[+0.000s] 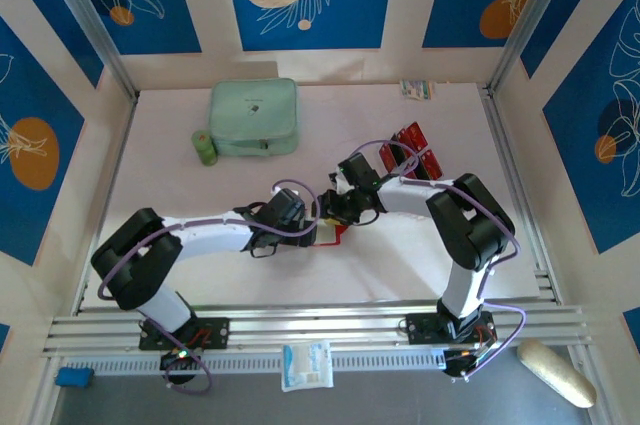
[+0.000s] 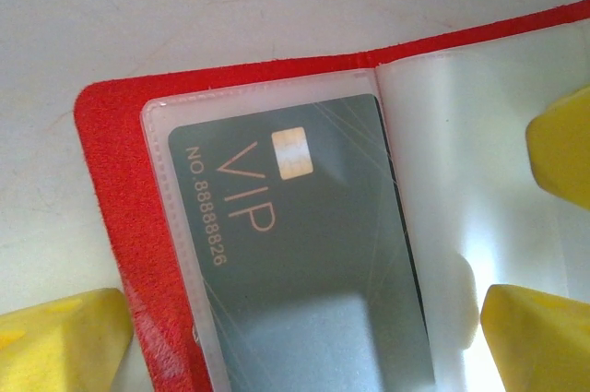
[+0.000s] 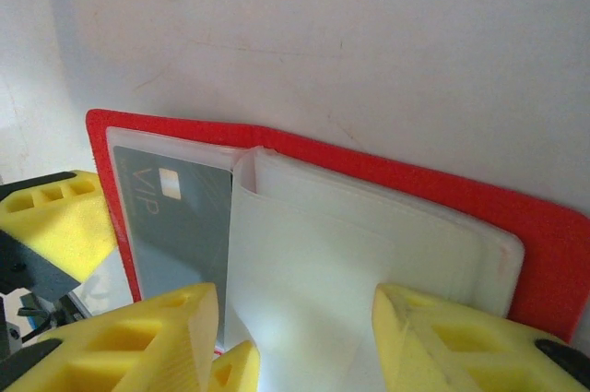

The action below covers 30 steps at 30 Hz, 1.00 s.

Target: Put the credit cards into the card holder

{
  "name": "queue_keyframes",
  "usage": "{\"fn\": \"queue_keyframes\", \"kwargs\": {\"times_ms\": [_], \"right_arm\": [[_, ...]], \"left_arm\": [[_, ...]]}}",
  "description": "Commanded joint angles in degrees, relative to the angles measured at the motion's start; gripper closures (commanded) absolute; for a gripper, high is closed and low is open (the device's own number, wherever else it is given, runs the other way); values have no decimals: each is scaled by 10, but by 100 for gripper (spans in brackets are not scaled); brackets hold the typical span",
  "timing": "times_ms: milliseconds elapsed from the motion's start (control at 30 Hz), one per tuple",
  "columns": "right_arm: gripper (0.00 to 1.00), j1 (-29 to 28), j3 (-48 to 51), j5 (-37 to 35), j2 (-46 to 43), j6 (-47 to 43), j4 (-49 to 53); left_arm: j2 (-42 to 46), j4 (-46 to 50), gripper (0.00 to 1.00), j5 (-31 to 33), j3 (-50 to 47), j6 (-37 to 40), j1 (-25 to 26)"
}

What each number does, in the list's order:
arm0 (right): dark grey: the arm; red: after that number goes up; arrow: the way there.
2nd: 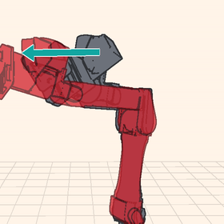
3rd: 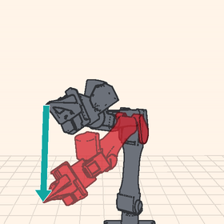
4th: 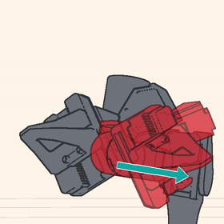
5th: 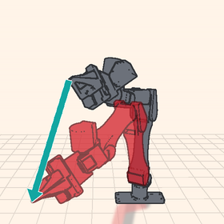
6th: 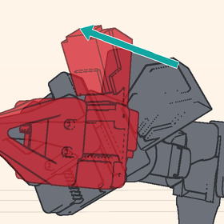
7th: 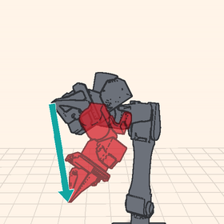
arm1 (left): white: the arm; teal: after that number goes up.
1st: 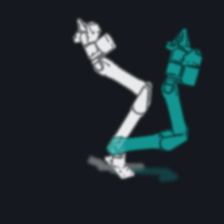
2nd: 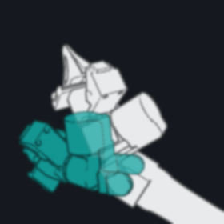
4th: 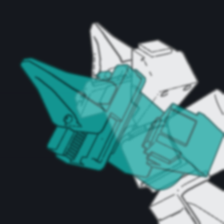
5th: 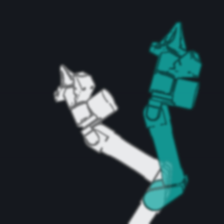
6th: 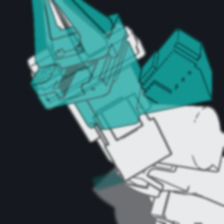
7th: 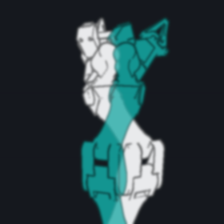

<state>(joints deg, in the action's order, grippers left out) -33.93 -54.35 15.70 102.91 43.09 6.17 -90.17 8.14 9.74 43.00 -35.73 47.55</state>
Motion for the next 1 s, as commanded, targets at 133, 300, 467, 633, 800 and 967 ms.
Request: {"fn": "queue_keyframes", "kwargs": {"times_ms": [133,300,467,633,800,967], "right_arm": [[50,6,5,25,27,14,-14],[50,7,4,35,26,18,-19],[49,10,6,38,21,23,-23],[45,11,13,35,9,22,-25],[42,14,24,31,1,25,-29],[42,14,23,31,5,27,-29]], "left_arm": [[15,19,1,24,-21,-10,3],[17,17,1,26,-27,-12,3],[19,16,1,31,-31,-13,2],[18,14,1,32,-36,-14,3],[16,11,1,33,-40,-15,3],[18,11,1,34,-41,-15,3]]}}
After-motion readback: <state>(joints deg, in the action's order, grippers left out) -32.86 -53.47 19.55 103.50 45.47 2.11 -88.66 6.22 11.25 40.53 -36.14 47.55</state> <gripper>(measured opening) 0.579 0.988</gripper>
